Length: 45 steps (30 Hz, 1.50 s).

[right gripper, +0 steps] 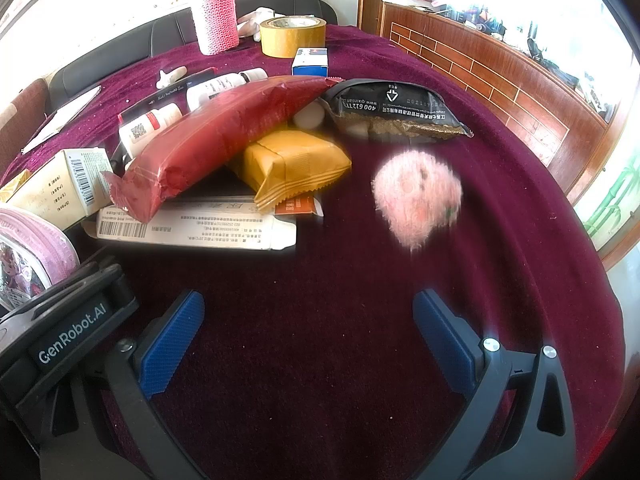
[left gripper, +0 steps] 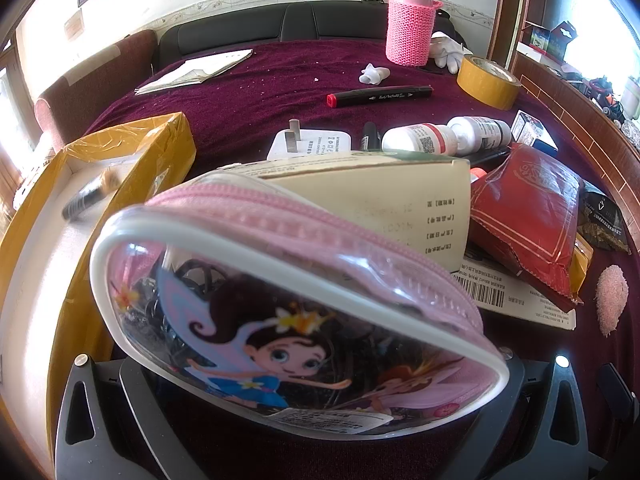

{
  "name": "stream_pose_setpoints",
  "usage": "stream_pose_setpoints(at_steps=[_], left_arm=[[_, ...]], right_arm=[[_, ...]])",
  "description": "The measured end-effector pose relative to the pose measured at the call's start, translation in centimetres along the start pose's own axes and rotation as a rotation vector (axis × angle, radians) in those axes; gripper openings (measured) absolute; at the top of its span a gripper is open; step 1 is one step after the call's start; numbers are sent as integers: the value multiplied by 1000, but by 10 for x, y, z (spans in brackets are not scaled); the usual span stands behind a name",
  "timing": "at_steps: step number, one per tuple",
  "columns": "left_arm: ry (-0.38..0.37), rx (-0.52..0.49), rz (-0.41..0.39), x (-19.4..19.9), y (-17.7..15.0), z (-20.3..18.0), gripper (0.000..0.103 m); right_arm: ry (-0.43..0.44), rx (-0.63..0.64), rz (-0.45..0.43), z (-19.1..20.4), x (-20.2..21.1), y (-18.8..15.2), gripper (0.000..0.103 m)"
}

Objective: Organize objects

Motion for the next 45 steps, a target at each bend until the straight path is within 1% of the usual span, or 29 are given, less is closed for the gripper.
stream_pose_setpoints(at_steps=[9, 11, 14, 15, 18, 19, 21, 22, 25, 30, 33, 34, 35, 36, 37, 38, 41, 43, 44, 45], left_arm=[[1, 0, 0, 0, 0, 0, 102], [0, 1, 0, 0, 0, 0, 102], [7, 6, 3, 0, -1, 0, 102], [3, -2, 11, 2, -4, 2, 102], [-30, -54, 69, 4, -17, 2, 102], [-52, -67, 82, 10, -26, 9, 102], [-77, -79, 86, 14, -31, 15, 102], [-99, -98, 86, 18, -38, 13, 102], [-132, -140, 82, 23, -43, 12, 102], [-139, -211, 102, 25, -49, 8, 102], [-129, -235, 100, 25, -51, 8, 102], [-96, -253, 97, 23, -52, 6, 102], [-76, -263, 74, 24, -52, 5, 102], [-73, -254, 61, 25, -54, 6, 102], [-80, -231, 44, 26, -55, 7, 102], [-74, -231, 39, 27, -56, 7, 102], [-76, -232, 56, 27, -55, 8, 102], [-95, -240, 74, 30, -56, 10, 101], [-113, -240, 58, 35, -54, 12, 100], [-137, -245, 21, 45, -50, 14, 100]], right_arm=[[3, 2, 3, -1, 0, -1, 103], [19, 15, 27, -5, 1, -5, 103], [35, 68, 93, -2, -1, -5, 103], [43, 96, 114, -1, -2, -6, 103], [56, 148, 114, 2, -2, -10, 103], [62, 173, 117, 4, -1, -13, 103], [71, 202, 123, 6, 0, -20, 103], [74, 212, 122, 7, 1, -24, 103], [82, 231, 122, 8, 3, -29, 103], [100, 267, 126, 1, 10, -40, 103], [108, 285, 124, 1, 10, -41, 103], [109, 287, 123, 1, 11, -41, 103], [111, 286, 122, 0, 11, -42, 103], [110, 288, 122, 0, 12, -43, 103], [109, 289, 120, 0, 12, -45, 103], [108, 289, 119, 1, 11, -43, 103], [109, 294, 118, 0, 12, -44, 103], [112, 311, 126, 0, 12, -44, 103], [103, 315, 127, -3, 13, -44, 103], [78, 314, 115, -9, 15, -43, 103]])
Point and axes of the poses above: each gripper's, at about its wrist camera, not at the fingertips, and x roughly against the way its jaws point, z to its left, y to its top, the point moved 10 cm from there along -x, roughly the way its jaws point, and after that the axes turned 13 degrees about z, right-handed, at the moved point
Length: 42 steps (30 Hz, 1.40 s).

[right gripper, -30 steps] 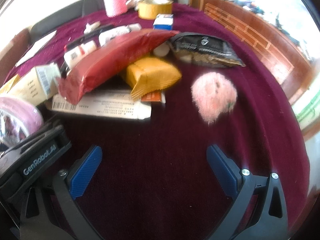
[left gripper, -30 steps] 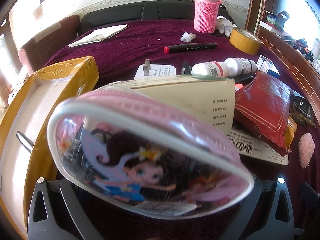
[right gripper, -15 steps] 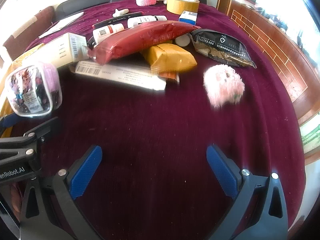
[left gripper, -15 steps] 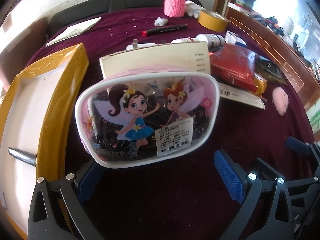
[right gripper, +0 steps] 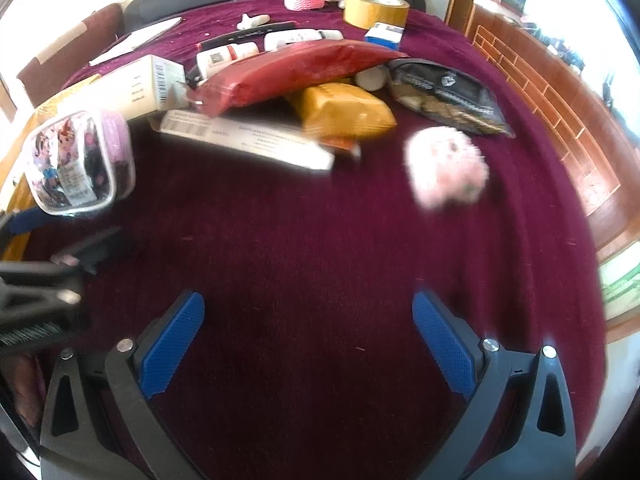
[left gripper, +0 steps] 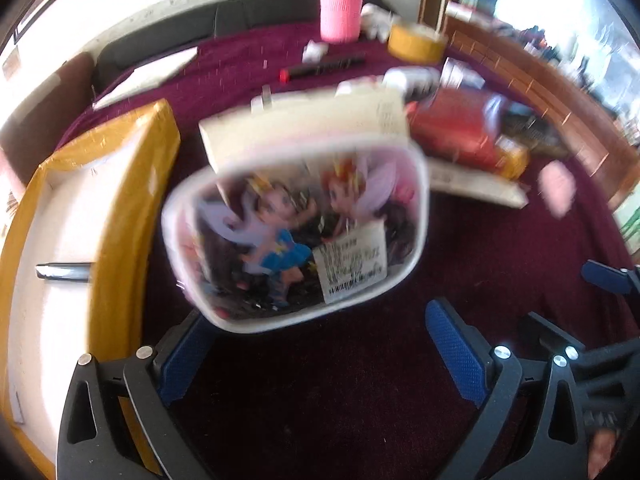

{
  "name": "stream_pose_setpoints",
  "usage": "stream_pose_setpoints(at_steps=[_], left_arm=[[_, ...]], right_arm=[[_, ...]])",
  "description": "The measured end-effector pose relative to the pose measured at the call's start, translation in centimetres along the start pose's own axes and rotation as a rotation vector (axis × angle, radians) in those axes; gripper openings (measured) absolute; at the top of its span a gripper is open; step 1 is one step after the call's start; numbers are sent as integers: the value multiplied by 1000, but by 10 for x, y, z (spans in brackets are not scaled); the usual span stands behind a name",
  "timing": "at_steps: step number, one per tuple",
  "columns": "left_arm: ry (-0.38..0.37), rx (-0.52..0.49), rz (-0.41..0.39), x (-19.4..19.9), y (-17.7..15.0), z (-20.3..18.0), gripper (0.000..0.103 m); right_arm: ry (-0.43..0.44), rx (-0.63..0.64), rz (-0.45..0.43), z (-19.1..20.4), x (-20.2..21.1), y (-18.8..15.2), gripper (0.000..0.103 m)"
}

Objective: Organize objects
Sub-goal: 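Carry the pink fairy-print pouch in the left gripper down toward the table, then open the left gripper to set the pouch on the table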

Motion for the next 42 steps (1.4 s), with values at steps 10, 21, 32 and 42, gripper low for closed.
stream_pose_setpoints(at_steps=[10, 21, 32, 42], left_arm=[[-62, -138, -134, 44, 41, -3, 100], [-177, -351, 70, 26, 9, -48, 52], [-138, -332, 17, 17, 10, -82, 57], [-97, -352, -30, 21, -6, -110, 59]], right_arm=[[351, -118, -387, -37, 126, 28, 103], [306, -122, -207, -38, 68, 12, 103], [313, -167, -203, -64, 69, 10, 103], [297, -173, -204, -70, 71, 11, 103]])
Point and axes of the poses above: each gripper's, at about its wrist camera, not at the fingertips, and x roughly against the way its jaws point, z to its left, y to its top, the point moved 10 cm from there along -x, roughly the way its jaws point, and after that the axes turned 13 degrees about z, right-handed, at the moved point
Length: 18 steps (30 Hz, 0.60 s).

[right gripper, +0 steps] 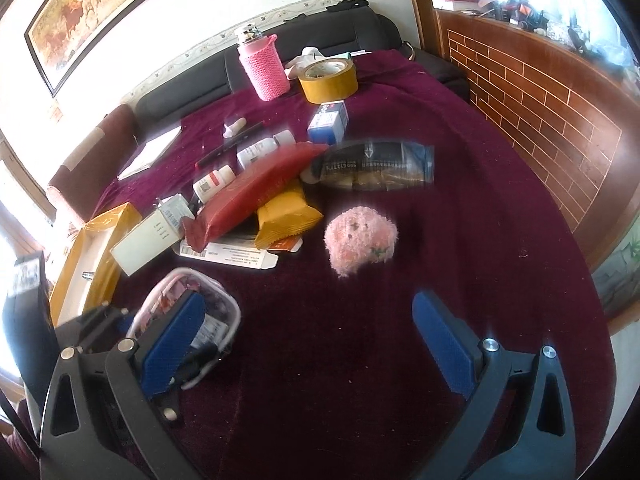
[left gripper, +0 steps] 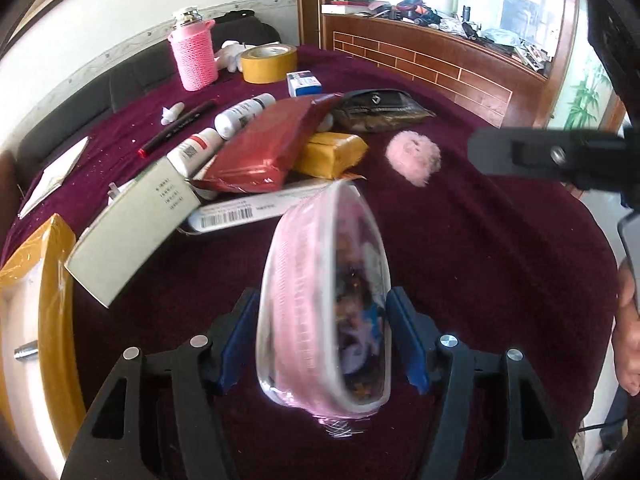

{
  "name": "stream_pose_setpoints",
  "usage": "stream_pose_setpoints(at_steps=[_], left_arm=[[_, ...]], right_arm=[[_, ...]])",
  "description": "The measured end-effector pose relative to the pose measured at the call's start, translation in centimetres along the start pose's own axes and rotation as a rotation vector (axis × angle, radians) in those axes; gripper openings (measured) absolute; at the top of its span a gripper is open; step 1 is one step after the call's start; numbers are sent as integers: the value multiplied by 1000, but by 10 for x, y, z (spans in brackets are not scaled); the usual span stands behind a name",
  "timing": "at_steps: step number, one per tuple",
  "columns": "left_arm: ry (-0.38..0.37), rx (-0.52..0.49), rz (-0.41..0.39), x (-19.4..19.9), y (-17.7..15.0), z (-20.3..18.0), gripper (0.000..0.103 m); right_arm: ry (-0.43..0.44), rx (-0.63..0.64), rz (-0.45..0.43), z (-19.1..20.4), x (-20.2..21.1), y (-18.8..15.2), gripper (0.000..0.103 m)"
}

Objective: Organize objects
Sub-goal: 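Open the left gripper to set the pouch on the table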

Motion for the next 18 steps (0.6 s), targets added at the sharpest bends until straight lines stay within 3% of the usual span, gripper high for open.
stream_pose_setpoints(at_steps=[5, 9, 12, 15, 18], left_arm=[[-52, 39, -1, 5, -8, 7, 59], [-143, 121, 26, 0, -10, 16, 59], [-131, 126, 16, 4, -10, 16, 59], [-125, 148, -7, 14, -14, 24, 59], [-174, 215, -17, 22, -24, 34, 59]], right_arm=[[-10, 31, 12, 10, -3, 0, 103], [-40, 33, 26, 10, -8, 5, 103], [-57, 25, 29, 2, -9, 10, 103], [-129, 46, 55, -8, -17, 15, 103], [-214, 63, 66, -19, -32, 26, 103]])
Point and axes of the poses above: each gripper's, at about its wrist camera, not at the fingertips, and x roughly against the way its jaws point, z to its left, y to its top, the point moved 10 cm from there along -x, roughly the way its jaws point, and after that the axes turned 13 degrees about z, right-handed, at the moved point
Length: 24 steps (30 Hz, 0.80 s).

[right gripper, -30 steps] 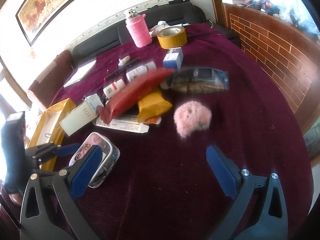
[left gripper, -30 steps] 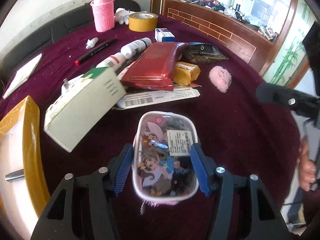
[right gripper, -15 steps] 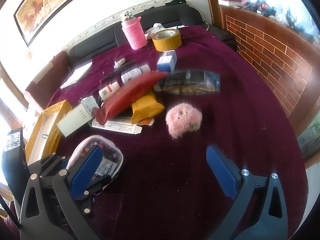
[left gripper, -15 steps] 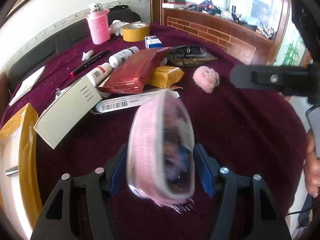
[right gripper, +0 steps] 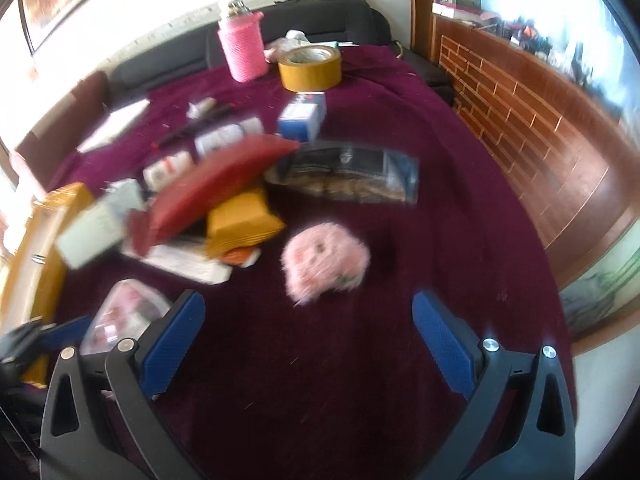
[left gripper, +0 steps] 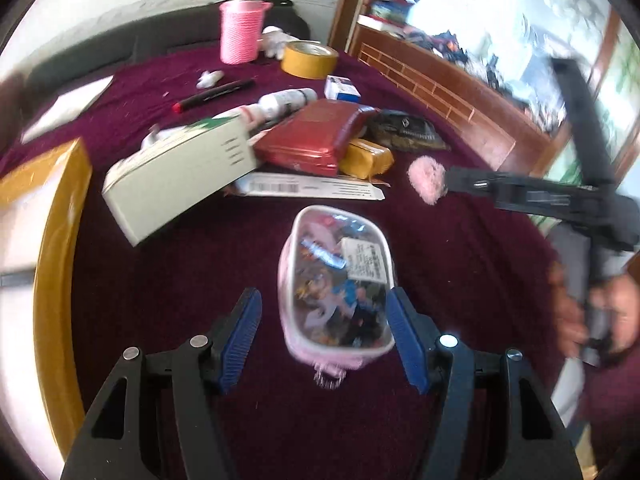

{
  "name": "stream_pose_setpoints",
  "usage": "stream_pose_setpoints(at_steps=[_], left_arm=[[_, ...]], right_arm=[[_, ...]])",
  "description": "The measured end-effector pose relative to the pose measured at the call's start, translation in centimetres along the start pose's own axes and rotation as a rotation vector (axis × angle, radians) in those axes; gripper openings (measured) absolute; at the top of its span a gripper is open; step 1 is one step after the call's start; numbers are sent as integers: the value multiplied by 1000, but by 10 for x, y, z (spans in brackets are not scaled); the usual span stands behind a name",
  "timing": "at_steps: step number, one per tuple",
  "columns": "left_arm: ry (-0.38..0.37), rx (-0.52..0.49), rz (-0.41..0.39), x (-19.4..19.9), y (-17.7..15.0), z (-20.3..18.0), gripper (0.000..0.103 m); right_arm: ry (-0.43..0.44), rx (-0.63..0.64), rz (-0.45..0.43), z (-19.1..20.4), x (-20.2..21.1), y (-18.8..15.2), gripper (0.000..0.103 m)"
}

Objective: Organize objects
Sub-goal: 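Open the left gripper to set the pouch on the table, then close the right gripper on the pink fluffy ball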

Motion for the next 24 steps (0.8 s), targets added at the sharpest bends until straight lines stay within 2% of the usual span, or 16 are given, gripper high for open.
stream_pose_setpoints(at_steps=[2, 3, 4, 5, 6, 8, 13, 15, 16, 17, 21, 24], left_arm=[[-6, 30, -6, 9, -8, 8, 59], [0, 36, -20, 16, -12, 12, 59], [2, 38, -32, 21, -15, 14, 59], [1, 45, -52, 31, -18, 19, 59], [0, 55, -66, 38, -20, 23, 59], [21, 91, -98, 59, -23, 40, 59], [78, 230, -176, 108, -29, 111, 59], [120, 277, -193, 119, -32, 143, 59], [169, 305, -188, 121, -34, 161, 59], [220, 328, -175, 123, -35, 179, 59], [330, 399, -152, 123, -42, 234, 59], [350, 460, -155, 127, -54, 264, 59]], right_arm=[[-40, 11, 9, -2, -13, 8, 95], [-45, 23, 16, -1, -19, 11, 74], [-47, 35, 37, 0, -27, 11, 39], [-49, 36, 67, 1, -35, 9, 30], [-59, 31, 88, -1, -40, 6, 30], [-49, 29, 59, 1, -31, 3, 10], [1, 83, -49, 36, 30, 6, 5], [68, 121, -76, 65, 52, 10, 5], [106, 150, -87, 86, 63, 14, 5], [142, 184, -90, 109, 71, 17, 5], [274, 318, -48, 203, 84, 21, 5], [307, 407, 8, 266, 73, 21, 5]])
Point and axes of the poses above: each gripper's, at about its wrist camera, not at the fingertips, and x roughly against the way its jaws point, z to its left, y to its top, the point moved 10 cm from there along -x, roughly the way its jaws point, and after that the axes turned 13 degrees about z, right-handed, at the moved point
